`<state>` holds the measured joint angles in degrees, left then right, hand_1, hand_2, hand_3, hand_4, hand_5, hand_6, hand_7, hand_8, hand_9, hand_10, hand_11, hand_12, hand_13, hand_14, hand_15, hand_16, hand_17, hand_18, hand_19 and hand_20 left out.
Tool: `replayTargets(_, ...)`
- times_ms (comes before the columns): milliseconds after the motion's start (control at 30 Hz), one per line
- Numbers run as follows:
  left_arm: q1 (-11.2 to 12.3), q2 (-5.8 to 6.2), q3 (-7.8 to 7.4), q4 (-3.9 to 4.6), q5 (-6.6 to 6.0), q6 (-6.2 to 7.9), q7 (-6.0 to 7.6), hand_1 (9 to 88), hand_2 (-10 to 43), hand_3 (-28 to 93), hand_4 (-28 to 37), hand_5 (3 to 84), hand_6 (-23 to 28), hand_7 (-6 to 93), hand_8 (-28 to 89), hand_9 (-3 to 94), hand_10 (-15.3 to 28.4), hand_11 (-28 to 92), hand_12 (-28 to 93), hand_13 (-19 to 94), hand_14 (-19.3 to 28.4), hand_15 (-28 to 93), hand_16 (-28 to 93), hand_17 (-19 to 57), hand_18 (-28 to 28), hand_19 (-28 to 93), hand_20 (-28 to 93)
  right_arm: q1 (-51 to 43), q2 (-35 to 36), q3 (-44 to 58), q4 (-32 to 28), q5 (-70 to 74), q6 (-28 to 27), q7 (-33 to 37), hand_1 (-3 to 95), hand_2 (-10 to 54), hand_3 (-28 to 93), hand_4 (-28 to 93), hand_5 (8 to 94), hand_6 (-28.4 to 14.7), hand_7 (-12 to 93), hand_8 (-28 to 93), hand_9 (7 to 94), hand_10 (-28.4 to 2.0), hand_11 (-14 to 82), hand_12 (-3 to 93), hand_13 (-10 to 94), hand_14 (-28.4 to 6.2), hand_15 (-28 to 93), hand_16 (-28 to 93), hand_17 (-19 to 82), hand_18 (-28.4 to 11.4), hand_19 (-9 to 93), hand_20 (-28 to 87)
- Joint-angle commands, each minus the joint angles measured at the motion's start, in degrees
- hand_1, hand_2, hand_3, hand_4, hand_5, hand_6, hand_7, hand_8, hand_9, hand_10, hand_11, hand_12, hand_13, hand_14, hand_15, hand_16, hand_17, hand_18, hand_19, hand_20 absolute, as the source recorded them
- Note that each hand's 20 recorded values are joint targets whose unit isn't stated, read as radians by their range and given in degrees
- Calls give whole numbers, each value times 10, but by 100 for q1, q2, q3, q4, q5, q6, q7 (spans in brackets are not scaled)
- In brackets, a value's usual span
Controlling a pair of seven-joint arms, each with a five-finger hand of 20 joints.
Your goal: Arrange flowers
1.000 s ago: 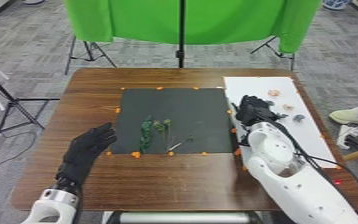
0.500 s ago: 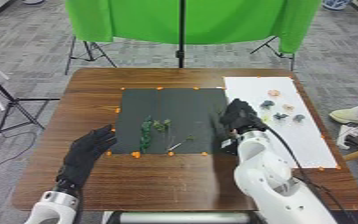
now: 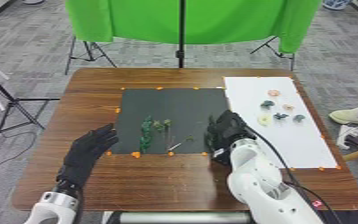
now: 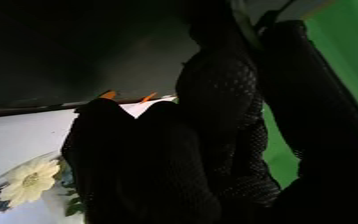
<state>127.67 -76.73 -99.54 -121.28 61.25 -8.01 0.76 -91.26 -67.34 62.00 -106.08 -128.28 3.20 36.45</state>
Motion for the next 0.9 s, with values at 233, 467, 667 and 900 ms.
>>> replayTargets(233, 83, -80, -53, 74, 9, -215, 101, 220, -12, 656, -244, 424, 83, 38, -39, 380, 135, 140, 117, 271, 186, 244, -9, -4, 152, 169, 190, -218, 41, 139, -141, -458, -197, -208, 278, -95, 628, -153, 818, -33, 240, -86, 928, -106, 457, 249, 937, -27, 668, 291, 725, -114, 932, 642)
replayTargets(467, 122, -77, -35, 76, -11, -180, 121, 222, -10, 653, -243, 425, 82, 38, -39, 380, 134, 140, 119, 271, 186, 241, -5, -4, 151, 165, 192, -816, 322, 542, -892, -202, -346, -94, 205, -45, 647, -131, 827, -35, 220, -87, 933, -113, 450, 245, 937, -33, 668, 292, 721, -118, 932, 640)
replayTargets(667, 73, -32, -25, 96, -7, -227, 73, 223, -8, 652, -244, 425, 83, 38, -39, 380, 134, 139, 119, 271, 186, 240, -4, -4, 150, 163, 192, -1151, 340, 566, -1022, -104, -549, -73, 176, 5, 642, -142, 829, -38, 196, -86, 935, -118, 442, 246, 937, -37, 667, 291, 720, -121, 932, 641)
replayTargets(900, 3, 48, -36, 131, -15, -269, 102, 223, -7, 652, -245, 426, 83, 38, -39, 380, 134, 139, 119, 270, 186, 241, -4, -4, 149, 162, 193, -1149, 303, 298, -1022, 56, -575, -219, 177, 18, 633, -146, 832, -40, 189, -85, 937, -123, 437, 246, 937, -41, 664, 292, 719, -123, 932, 641)
